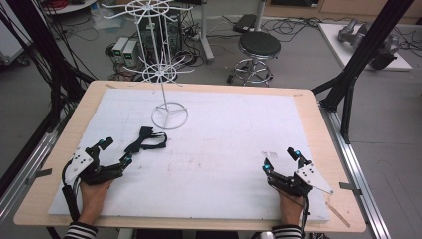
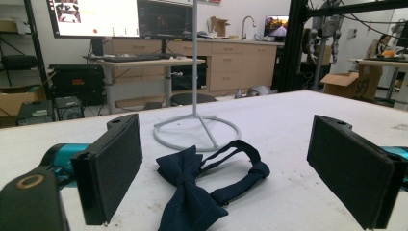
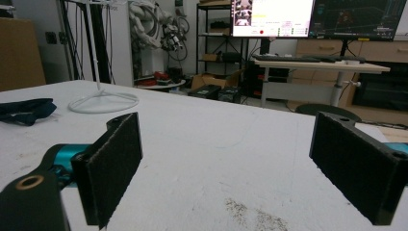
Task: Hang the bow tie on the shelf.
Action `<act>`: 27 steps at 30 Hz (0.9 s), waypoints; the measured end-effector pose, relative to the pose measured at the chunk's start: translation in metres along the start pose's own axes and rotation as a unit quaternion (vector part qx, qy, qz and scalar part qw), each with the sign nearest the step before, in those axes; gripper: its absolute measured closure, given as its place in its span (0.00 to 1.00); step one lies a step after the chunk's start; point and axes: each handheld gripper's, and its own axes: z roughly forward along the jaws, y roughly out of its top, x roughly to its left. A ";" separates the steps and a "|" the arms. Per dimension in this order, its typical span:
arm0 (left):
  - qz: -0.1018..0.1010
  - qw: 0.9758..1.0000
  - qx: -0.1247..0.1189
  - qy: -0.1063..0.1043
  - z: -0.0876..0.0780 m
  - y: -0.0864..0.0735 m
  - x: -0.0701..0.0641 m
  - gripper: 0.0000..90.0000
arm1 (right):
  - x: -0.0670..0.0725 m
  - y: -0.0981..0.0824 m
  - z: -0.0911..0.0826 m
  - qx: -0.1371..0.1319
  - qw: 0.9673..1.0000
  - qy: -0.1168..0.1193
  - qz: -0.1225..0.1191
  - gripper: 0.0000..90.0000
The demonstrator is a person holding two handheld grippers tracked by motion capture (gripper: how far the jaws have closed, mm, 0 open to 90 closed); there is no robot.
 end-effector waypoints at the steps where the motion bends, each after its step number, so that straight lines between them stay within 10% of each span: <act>1: 0.000 1.000 0.000 0.000 0.000 0.000 0.000 0.14 | 0.000 0.000 0.000 0.001 1.000 0.000 0.000 0.11; 27: 0.007 0.999 0.044 0.010 0.008 0.014 0.001 0.14 | 0.000 0.000 0.000 0.001 1.000 -0.001 -0.002 0.11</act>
